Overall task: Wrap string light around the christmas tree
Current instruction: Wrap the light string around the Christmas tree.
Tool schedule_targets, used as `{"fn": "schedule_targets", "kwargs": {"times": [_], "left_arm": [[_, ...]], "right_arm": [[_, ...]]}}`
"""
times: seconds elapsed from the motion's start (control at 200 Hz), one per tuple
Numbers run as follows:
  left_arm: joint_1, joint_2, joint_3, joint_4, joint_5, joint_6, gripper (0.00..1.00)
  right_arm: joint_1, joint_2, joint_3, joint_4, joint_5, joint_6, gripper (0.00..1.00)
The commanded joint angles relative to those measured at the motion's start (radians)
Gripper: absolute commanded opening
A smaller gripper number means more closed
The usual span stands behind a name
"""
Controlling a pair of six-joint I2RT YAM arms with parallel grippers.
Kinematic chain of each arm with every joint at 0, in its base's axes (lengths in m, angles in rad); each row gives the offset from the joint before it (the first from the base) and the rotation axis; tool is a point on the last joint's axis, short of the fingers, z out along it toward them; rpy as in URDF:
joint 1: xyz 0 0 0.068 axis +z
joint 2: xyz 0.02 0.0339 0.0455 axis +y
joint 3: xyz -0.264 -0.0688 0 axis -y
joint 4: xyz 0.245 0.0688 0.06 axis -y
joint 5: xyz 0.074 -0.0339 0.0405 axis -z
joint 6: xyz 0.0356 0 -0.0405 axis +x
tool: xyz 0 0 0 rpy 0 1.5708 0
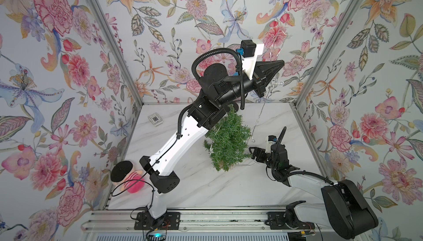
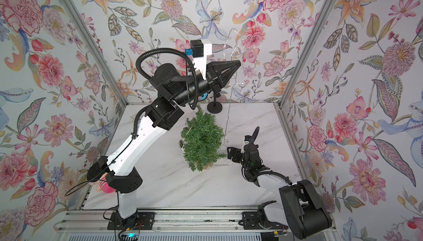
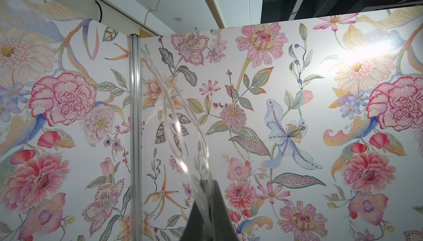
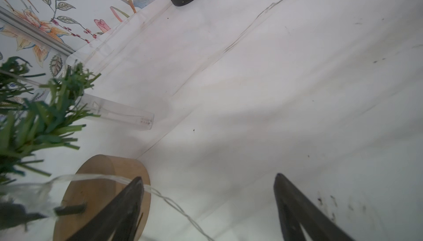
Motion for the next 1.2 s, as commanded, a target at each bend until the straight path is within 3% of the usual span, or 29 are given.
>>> {"fn": "schedule_targets", "kwargs": {"times": [0.0, 0.275, 0.51, 0.711, 0.976, 1.071, 1.191], "left_arm": [[0.007, -0.022, 0.019, 0.018, 0.012, -0.035, 0.0], [0.006, -0.023, 0.021, -0.01, -0.004, -0.03, 0.0], [0.006, -0.022, 0.018, -0.032, -0.02, -0.017, 0.0], [0.006, -0.026, 0.015, -0.028, -0.025, -0.018, 0.0], [0.007, -0.029, 0.016, -0.017, -0.018, -0.036, 0.0], [0.005, -0.038, 0.015, -0.019, -0.016, -0.042, 0.0], [0.003, -0.051, 0.009, -0.02, -0.012, -0.045, 0.0]], "right_arm": [[0.018, 0.072, 0.037, 0.101, 0.038, 0.05, 0.84], [0.074, 0.094, 0.051, 0.143, 0.07, 0.01, 0.85], [0.063, -0.115, -0.064, 0.005, 0.13, -0.033, 0.85], [0.09, -0.268, -0.134, -0.053, 0.112, -0.098, 0.85], [0.183, -0.081, -0.066, 0.077, 0.122, -0.176, 0.9], [0.155, -0.004, -0.053, 0.133, 0.165, -0.164, 0.91], [0.073, 0.096, -0.023, 0.189, 0.131, -0.123, 0.9]]}}
